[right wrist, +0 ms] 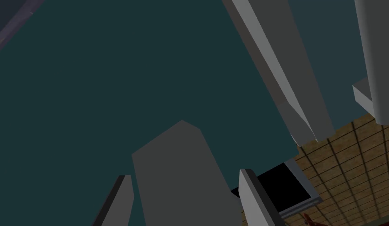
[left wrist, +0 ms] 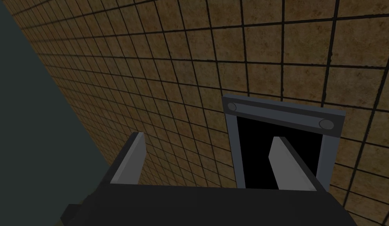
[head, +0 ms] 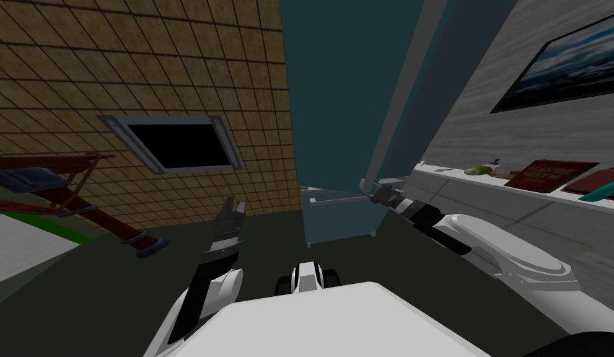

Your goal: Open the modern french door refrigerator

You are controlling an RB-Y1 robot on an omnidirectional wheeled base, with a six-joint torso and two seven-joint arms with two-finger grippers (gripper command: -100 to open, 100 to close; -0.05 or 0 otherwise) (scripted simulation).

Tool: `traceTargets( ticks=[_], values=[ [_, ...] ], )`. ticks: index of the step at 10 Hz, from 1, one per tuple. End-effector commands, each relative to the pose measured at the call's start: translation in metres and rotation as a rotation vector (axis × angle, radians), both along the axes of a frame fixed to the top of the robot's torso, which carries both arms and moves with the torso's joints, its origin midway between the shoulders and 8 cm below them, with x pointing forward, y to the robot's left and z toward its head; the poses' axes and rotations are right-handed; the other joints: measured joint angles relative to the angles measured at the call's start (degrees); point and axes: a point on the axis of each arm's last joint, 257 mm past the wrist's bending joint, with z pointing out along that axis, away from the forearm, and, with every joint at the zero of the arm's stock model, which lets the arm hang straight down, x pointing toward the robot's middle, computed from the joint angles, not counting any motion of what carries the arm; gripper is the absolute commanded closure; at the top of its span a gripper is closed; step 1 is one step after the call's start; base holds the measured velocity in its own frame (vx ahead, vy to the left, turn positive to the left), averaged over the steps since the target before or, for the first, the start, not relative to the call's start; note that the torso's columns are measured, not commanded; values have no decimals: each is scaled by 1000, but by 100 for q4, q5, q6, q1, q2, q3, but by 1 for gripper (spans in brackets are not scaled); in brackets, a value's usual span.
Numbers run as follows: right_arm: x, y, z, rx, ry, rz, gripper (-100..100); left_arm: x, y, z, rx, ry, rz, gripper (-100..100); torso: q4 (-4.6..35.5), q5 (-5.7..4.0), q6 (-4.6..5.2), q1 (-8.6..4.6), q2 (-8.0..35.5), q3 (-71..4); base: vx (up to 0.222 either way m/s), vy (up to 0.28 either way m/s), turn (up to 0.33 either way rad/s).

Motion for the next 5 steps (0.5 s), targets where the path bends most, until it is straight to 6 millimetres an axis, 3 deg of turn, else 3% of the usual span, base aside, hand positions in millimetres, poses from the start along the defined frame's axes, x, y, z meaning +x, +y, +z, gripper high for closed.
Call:
traceTargets(
  ticks=[1, 4, 5],
  values=[
    [1, -13, -2, 2, 5, -33, 100, 0, 0, 0, 0, 0, 0, 0, 3, -1, -13, -32, -6, -5, -39, 116, -88],
    [1, -43, -2, 1, 7, -112, 100, 0, 0, 0, 0, 0, 0, 0, -12, -12, 8, 19, 15, 17, -52, 259, -149],
    [1, -43, -2, 1, 7, -112, 100, 0, 0, 0, 0, 0, 0, 0, -9, -13, -3, 1, 14, 15, -37, 218, -64]
  ],
)
